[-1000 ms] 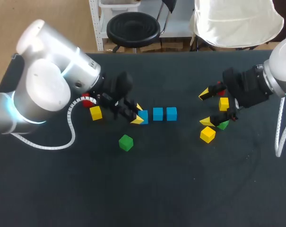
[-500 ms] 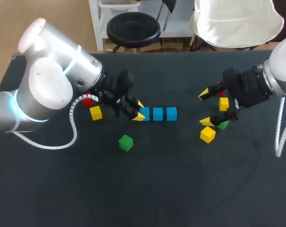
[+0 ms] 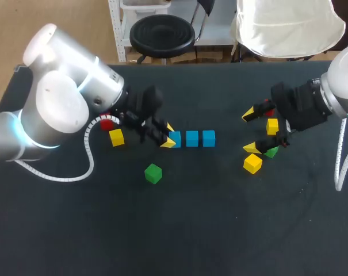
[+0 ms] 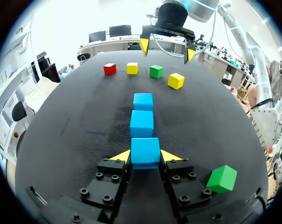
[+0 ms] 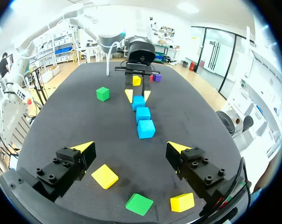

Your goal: Place the blue cubes, place green cubes on the blue cubes, place the yellow cubes on the green cubes, then place the red cubes on the yellow cubes, and place purple cube on the red cubes.

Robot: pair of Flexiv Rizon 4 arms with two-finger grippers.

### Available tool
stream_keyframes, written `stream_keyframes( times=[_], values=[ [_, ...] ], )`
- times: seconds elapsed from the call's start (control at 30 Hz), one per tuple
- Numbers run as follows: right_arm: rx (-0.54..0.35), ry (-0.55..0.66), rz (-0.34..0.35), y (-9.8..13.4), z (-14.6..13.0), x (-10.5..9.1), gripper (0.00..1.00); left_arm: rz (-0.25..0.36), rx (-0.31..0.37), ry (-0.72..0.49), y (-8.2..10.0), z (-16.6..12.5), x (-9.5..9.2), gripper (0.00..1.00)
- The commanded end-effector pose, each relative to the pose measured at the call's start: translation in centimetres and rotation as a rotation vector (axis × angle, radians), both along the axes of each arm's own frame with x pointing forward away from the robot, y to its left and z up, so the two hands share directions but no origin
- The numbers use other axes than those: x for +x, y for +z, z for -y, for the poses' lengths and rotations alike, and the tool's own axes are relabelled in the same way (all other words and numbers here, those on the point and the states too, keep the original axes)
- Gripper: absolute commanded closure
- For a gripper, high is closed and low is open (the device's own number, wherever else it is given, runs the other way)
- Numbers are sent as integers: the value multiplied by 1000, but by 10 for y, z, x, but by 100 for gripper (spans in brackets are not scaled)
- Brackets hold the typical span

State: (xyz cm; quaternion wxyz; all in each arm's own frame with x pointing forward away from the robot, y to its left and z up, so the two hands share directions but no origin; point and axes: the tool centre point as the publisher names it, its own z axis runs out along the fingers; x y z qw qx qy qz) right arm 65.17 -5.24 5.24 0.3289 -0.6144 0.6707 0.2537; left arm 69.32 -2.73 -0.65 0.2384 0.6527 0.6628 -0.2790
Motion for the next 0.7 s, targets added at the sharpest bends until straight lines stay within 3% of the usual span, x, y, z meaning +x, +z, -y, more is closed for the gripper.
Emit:
stream_keyframes(
  times=[0.03, 0.7],
  values=[
    [4, 1, 2, -1, 0, 0, 0, 1, -2, 0, 1, 0, 3, 100],
    [4, 1, 2, -1, 0, 0, 0, -7, 3, 5, -6, -1, 5, 100]
  ],
)
